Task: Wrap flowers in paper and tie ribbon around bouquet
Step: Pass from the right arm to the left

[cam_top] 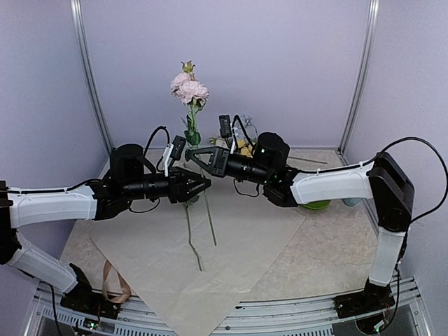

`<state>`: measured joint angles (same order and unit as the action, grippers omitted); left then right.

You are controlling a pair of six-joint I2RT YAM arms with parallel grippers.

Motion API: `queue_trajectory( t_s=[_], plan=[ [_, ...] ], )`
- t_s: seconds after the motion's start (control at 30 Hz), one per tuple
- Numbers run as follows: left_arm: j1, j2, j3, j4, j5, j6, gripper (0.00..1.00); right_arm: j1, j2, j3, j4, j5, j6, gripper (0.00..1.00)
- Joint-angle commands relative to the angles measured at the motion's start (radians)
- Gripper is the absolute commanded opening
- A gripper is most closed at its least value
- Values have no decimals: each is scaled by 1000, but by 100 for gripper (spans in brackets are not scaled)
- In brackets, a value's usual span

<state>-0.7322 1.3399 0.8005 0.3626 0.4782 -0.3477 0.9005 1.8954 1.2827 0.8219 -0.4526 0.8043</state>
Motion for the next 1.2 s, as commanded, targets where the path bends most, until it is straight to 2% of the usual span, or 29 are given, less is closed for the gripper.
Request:
queue_trajectory(
  t_s=[0.0,0.07,0.13,0.17,0.3,0.33,0.4,0.43,0.47,0.5,0.6,0.73,0.9,1.03,1.17],
  plan=[
    [-6,8,-7,92,42,-35,43,14,23,14,61,-15,24,0],
    [-6,19,-5,91,41,-49,29,17,24,19,62,-22,25,0],
    [-6,28,2,68,27,-52,5,17,24,22,65,-27,27,0],
    [-4,32,5,57,17,-56,0,18,21,22,64,-29,28,0],
    [5,37,5,27,-9,-94,0,17,7,24,25,-44,-6,0],
    [9,37,4,13,-20,-111,0,12,3,29,0,-53,-23,4],
    [28,42,11,-56,-35,-156,0,-10,-10,48,-100,-61,-48,43],
    [41,48,15,-92,-42,-177,0,-26,-21,55,-168,-57,-57,70],
    [56,53,14,-140,-55,-202,0,-49,-34,55,-239,-40,-63,83],
    [74,55,12,-188,-65,-223,0,-73,-52,52,-304,-15,-74,87],
    [158,56,-36,-263,-54,-297,0,-134,-121,14,-468,68,-150,90],
    [239,30,-134,-259,-76,-352,0,-177,-186,19,-672,204,-284,91],
    [288,104,-168,-251,-72,-350,0,-224,-226,29,-789,269,-427,92],
    [297,188,-166,-228,-69,-353,0,-291,-191,128,-968,267,-540,91],
    [296,258,-150,-194,-60,-363,0,-333,-106,271,-1176,428,-693,92]
  ],
)
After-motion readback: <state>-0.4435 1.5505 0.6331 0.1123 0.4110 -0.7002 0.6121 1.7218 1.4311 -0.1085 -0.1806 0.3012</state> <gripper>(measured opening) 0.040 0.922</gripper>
